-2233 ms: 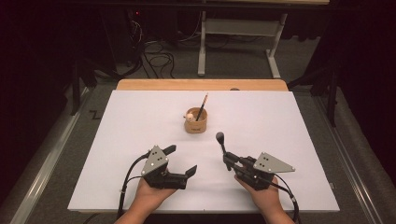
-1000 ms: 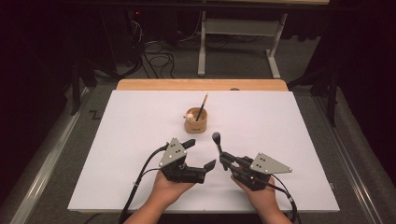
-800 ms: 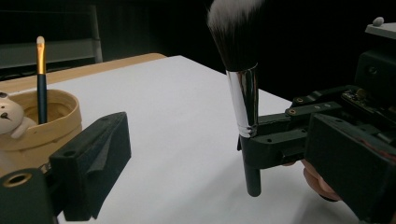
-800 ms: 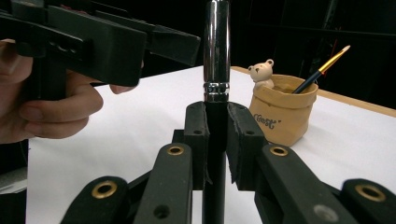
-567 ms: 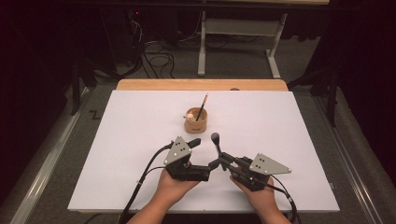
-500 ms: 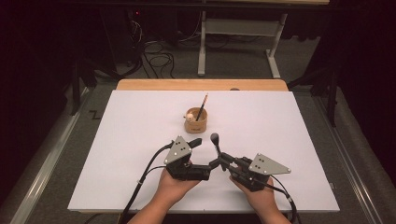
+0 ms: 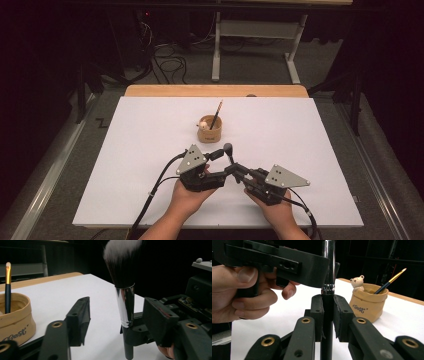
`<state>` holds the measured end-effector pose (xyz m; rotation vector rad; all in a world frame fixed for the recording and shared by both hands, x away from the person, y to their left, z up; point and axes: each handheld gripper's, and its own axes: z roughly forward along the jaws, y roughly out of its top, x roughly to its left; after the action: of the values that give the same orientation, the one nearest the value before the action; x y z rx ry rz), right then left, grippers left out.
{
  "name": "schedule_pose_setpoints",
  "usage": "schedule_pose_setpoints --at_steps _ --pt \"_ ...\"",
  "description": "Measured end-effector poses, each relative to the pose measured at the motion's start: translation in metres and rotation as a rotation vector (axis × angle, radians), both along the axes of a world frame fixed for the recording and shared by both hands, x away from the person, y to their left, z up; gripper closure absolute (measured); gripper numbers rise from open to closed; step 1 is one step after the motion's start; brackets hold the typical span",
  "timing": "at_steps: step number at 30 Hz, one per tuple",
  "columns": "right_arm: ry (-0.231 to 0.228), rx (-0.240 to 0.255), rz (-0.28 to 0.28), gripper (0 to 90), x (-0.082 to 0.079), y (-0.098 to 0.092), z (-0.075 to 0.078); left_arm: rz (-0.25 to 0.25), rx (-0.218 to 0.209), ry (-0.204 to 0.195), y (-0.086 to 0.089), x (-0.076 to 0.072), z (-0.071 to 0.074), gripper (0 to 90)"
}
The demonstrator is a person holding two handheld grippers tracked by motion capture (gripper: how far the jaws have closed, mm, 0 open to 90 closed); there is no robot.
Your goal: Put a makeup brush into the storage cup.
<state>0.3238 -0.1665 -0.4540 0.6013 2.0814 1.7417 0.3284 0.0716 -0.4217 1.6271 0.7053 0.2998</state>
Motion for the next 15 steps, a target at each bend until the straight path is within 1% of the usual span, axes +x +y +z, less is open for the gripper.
schedule_pose_setpoints --at_steps 3,6,11,15 --pt "0.002 0.001 0.000 80.7 -0.0002 0.0002 -0.0001 -0.007 -0.004 -0.001 -0.0001 -0.0003 0.0004 47.0" --pt "0.006 0.001 -0.002 80.8 0.0001 0.0003 -0.0001 -0.018 -0.013 0.008 -0.0003 0.0003 0.0007 52.1" --pt "0.009 0.002 -0.001 80.7 0.0002 0.0000 0.0001 -0.025 -0.024 0.017 -0.0009 0.0008 0.0011 57.3" --pt "0.009 0.003 0.000 80.7 0.0000 -0.0001 0.0001 -0.029 -0.027 0.014 -0.0014 0.0002 0.0015 61.6"
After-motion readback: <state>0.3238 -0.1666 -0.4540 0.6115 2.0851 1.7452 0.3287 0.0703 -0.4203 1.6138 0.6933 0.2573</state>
